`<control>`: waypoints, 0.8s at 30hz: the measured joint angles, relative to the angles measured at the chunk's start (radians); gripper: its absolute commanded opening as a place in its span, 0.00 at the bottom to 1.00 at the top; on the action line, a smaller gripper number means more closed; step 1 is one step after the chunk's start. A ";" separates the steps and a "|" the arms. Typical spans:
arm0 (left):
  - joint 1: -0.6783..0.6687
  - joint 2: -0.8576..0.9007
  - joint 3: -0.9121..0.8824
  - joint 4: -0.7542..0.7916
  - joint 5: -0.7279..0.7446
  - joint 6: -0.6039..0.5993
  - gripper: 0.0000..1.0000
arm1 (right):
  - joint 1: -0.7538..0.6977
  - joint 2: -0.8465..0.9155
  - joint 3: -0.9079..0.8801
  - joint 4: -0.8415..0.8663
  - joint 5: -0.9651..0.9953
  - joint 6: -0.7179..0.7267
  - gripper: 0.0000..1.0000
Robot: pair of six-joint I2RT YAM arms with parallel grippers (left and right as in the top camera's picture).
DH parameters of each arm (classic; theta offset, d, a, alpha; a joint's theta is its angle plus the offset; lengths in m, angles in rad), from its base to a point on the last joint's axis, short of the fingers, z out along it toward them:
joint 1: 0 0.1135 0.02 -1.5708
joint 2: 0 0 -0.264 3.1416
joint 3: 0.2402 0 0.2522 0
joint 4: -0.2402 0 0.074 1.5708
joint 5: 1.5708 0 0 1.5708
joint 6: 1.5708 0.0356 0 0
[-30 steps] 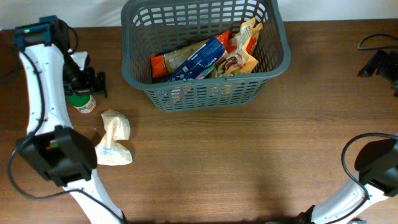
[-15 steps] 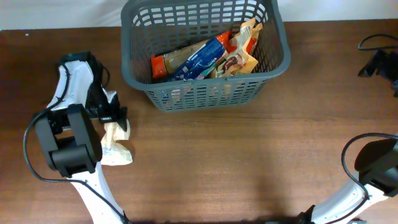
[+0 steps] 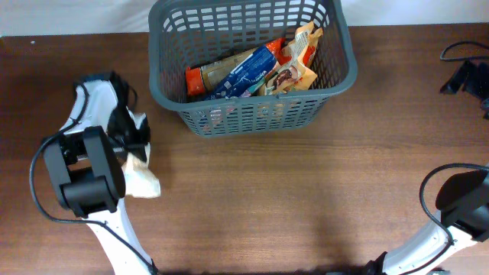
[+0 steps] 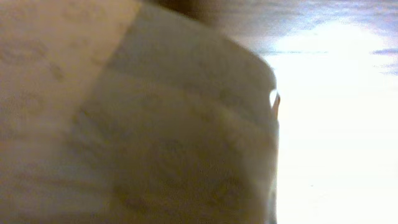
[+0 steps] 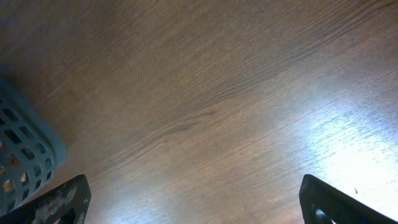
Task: Pack container
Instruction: 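Carry the cream bag into the basket and release it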
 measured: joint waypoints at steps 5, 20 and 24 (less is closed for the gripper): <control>0.000 -0.019 0.372 -0.119 0.021 -0.005 0.02 | 0.000 0.000 -0.001 0.001 0.000 0.000 0.99; -0.406 -0.261 1.195 0.124 0.085 0.455 0.02 | 0.000 0.000 -0.005 0.000 0.000 0.000 0.99; -0.545 -0.142 1.139 0.193 0.091 0.612 0.02 | 0.000 0.000 -0.005 0.000 0.000 0.000 0.99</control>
